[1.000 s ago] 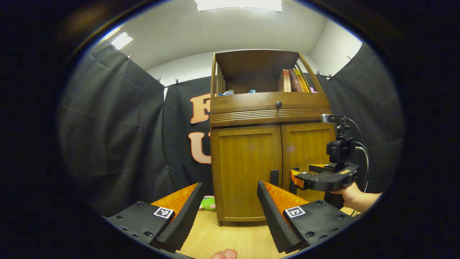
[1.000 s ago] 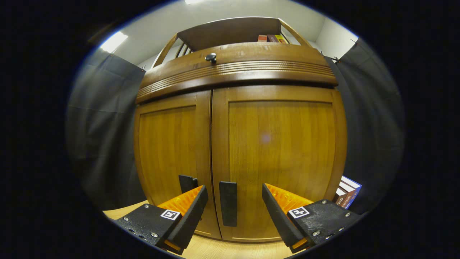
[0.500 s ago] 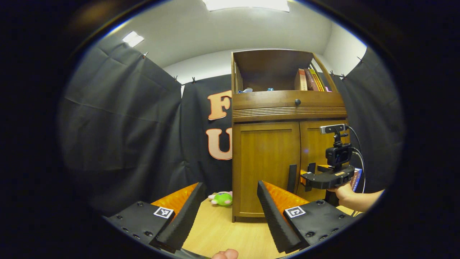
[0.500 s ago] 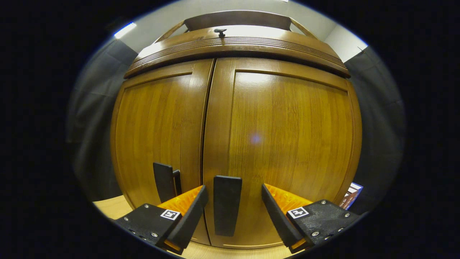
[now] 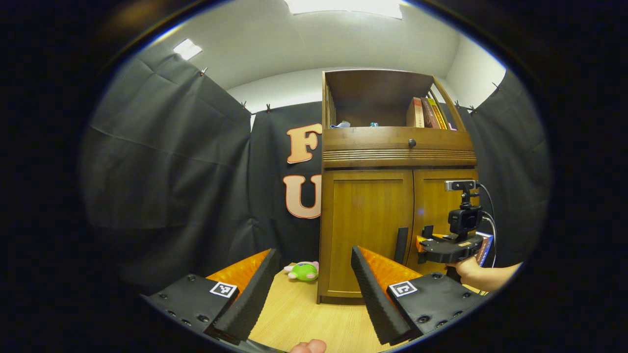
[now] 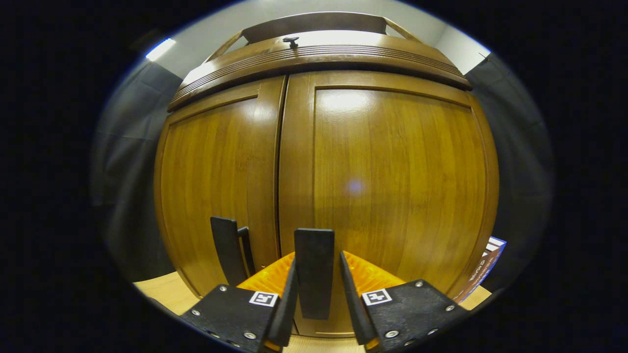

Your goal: Open the right door of the double-door shoe cabinet with the right hand, and open the left door with the left hand.

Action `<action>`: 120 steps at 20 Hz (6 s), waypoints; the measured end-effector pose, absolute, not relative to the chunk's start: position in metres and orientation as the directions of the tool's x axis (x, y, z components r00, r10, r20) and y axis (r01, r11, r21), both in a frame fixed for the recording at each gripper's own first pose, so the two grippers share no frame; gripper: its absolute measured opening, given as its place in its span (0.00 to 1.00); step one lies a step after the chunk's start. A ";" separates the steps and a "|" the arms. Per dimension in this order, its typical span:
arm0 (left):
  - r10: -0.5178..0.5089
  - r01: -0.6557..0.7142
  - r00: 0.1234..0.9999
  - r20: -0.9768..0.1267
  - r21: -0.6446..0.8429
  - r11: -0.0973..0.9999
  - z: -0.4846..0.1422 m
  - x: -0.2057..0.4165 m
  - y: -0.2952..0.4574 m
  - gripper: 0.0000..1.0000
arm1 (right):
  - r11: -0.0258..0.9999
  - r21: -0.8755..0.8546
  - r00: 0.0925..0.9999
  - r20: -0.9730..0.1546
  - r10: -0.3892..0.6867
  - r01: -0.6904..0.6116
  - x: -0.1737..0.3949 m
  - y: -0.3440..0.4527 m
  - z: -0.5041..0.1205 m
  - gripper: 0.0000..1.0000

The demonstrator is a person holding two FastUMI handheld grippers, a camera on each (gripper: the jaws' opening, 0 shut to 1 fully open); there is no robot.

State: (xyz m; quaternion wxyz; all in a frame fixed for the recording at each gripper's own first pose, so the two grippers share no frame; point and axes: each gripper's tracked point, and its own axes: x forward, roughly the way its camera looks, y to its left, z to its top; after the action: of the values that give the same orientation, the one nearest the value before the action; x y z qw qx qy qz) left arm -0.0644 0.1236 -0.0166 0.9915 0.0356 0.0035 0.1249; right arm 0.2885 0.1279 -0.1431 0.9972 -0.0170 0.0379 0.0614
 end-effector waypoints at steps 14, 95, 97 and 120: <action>0.214 -0.213 0.977 -0.011 0.053 0.976 -0.007 -0.091 0.107 0.96 | 0.980 0.015 0.978 -0.072 0.198 -0.198 0.214 0.111 -0.141 0.28; -0.097 0.095 0.993 -0.071 -0.022 0.995 -0.086 0.111 -0.043 0.97 | 0.999 -0.006 0.997 -0.063 -0.047 0.047 -0.045 -0.086 -0.093 0.68; -0.109 0.107 0.990 -0.085 -0.027 0.994 -0.095 0.132 -0.047 0.95 | 0.998 0.023 0.996 -0.057 -0.062 0.063 -0.045 -0.086 -0.090 0.92; -0.064 0.061 0.988 -0.143 -0.024 0.998 -0.170 0.241 -0.036 0.83 | 1.000 -0.009 0.993 -0.119 0.000 -0.001 -0.039 -0.064 -0.110 0.92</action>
State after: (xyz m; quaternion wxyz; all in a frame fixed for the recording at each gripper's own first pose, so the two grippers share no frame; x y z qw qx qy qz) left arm 0.2407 -0.0359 -0.1704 0.9968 -0.0098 0.0723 -0.0314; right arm -0.0391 -0.0642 -0.1097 0.9982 -0.0047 0.0598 0.0001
